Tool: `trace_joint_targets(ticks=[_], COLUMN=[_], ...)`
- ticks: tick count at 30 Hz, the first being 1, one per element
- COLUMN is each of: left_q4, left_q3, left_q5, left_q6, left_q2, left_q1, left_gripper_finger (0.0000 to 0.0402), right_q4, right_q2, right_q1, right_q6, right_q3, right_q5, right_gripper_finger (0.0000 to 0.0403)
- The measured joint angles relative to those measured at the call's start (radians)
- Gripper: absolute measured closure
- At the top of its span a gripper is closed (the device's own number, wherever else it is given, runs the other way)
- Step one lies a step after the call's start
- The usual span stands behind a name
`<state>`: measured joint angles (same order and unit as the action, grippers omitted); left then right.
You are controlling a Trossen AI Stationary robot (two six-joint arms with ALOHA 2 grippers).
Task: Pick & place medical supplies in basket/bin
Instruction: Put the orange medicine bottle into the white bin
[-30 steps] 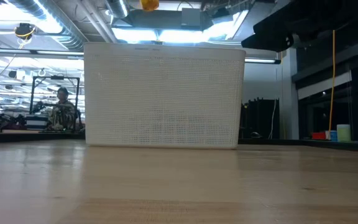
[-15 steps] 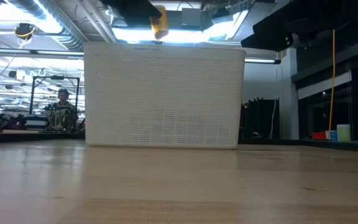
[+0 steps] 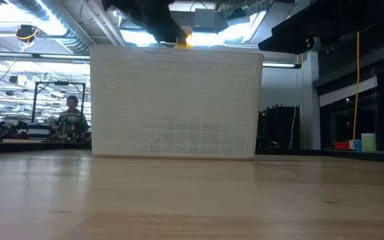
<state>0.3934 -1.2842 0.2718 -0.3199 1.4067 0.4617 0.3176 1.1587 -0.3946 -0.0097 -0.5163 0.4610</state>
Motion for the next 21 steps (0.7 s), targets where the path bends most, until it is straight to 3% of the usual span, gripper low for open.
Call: trace_joint_targets(ticks=[21], left_q4=[0.009], left_q3=[0.001], left_q5=[0.063], left_q6=[-0.081], left_q2=[0.315], left_q1=[0.079], left_gripper_finger=[0.0206], right_q4=[-0.039], right_q2=[0.000], right_q1=[0.000], right_q6=[0.001], right_q3=[0.000], right_q5=[0.000], right_gripper_finger=[0.0068])
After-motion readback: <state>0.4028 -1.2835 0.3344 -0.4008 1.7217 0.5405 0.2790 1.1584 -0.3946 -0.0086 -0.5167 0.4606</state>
